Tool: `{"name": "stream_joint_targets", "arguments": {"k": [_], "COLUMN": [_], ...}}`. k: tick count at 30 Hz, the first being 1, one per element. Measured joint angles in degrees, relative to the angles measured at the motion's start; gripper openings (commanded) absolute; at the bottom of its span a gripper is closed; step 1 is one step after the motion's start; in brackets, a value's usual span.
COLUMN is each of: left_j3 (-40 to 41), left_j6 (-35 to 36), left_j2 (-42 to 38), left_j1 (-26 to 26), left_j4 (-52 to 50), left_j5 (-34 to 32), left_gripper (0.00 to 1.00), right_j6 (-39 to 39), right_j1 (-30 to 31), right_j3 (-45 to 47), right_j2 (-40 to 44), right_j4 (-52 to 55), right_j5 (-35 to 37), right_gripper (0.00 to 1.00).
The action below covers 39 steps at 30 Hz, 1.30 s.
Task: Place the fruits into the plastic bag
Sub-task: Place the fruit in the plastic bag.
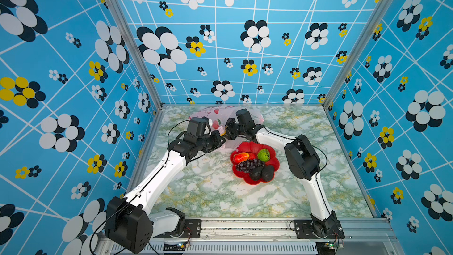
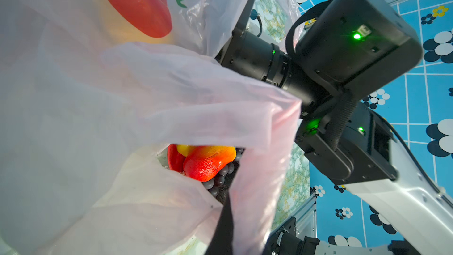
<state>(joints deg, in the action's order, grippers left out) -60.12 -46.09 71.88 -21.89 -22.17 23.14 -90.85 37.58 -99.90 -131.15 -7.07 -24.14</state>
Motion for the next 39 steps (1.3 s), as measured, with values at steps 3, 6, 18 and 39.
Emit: {"name": "stream_joint_targets", "arguments": {"k": [3,6,18,39], "left_j3": [0.0,0.0,0.0,2.5], "left_j6": [0.0,0.0,0.0,-1.4], "left_j2": [0.0,0.0,0.0,-2.7], "left_j1": [0.0,0.0,0.1,3.5], "left_j4": [0.0,0.0,0.0,0.4], "left_j5": [0.0,0.0,0.0,0.5], "left_gripper": [0.06,0.06,0.06,0.0], "right_j6": [-1.3,-2.8,-2.9,14.1], "right_j1": [0.0,0.0,0.0,-4.1], "right_j3": [-0.6,-1.6,-2.4,6.9], "right_j2": [-1.6,-2.9,-3.2,16.6], "right_j4": [-1.3,-4.0,-7.3,7.9], "right_j5": [-0.8,-1.7,-3.5,-5.2], "right_gripper": [0.69,0.8,0.99,0.99]}}
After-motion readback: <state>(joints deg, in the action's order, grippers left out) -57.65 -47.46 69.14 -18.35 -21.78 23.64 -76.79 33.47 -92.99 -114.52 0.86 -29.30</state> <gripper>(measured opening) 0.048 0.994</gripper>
